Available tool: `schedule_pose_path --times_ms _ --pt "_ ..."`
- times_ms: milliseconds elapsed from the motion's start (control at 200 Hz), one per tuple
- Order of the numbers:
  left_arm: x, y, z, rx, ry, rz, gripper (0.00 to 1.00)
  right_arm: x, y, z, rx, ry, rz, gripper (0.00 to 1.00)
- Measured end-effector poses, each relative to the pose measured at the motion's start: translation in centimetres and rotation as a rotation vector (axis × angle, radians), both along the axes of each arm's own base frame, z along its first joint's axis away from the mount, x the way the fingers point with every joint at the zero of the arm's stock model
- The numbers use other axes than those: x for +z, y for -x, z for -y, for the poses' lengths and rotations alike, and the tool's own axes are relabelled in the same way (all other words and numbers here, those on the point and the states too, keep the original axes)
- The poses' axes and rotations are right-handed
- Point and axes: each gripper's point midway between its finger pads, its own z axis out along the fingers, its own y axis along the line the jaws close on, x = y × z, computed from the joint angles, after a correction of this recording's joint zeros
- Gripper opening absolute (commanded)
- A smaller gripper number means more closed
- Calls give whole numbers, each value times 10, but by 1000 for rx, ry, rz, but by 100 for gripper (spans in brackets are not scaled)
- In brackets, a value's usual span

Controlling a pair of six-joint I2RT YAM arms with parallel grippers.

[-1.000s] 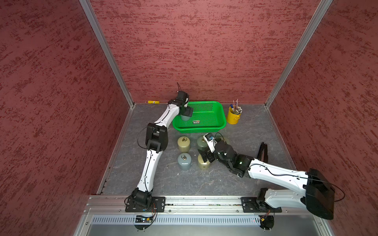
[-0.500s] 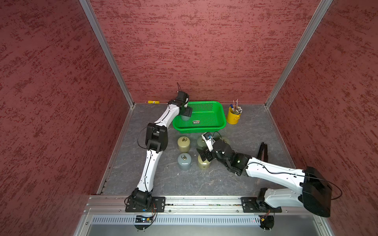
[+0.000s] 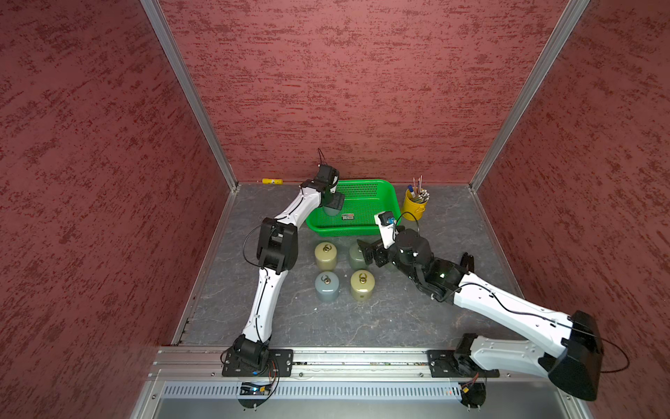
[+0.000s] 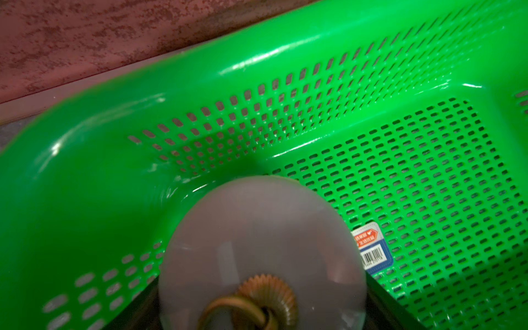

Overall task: Take the tea canister out of the basket
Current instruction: Pick up the tea canister from the basket, then place the tea canister at the center of the board.

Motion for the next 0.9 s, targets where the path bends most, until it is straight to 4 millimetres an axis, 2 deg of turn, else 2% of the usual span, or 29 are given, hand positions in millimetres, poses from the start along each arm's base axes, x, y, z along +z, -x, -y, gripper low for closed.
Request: schedule_pose_path --times_ms 150,265,381,546,631,721,902 --pt "7 14 9 -23 0 -12 50 -1 -4 9 -24 15 -19 99" --pt "28 26 19 -54 21 -6 49 7 -12 18 -58 -1 -19 99" --pt "64 37 30 -84 53 33 49 9 -18 31 -100 -8 -30 99" --pt "126 57 43 -130 109 115 49 9 -26 52 -165 -24 -50 99" --pt "151 75 49 -158 133 143 51 12 -30 65 -207 -28 -60 99" --pt "167 99 58 -200 159 146 51 22 -38 83 -272 -40 -67 99" --pt "177 153 92 -319 200 115 51 49 -63 125 -412 -75 -78 99"
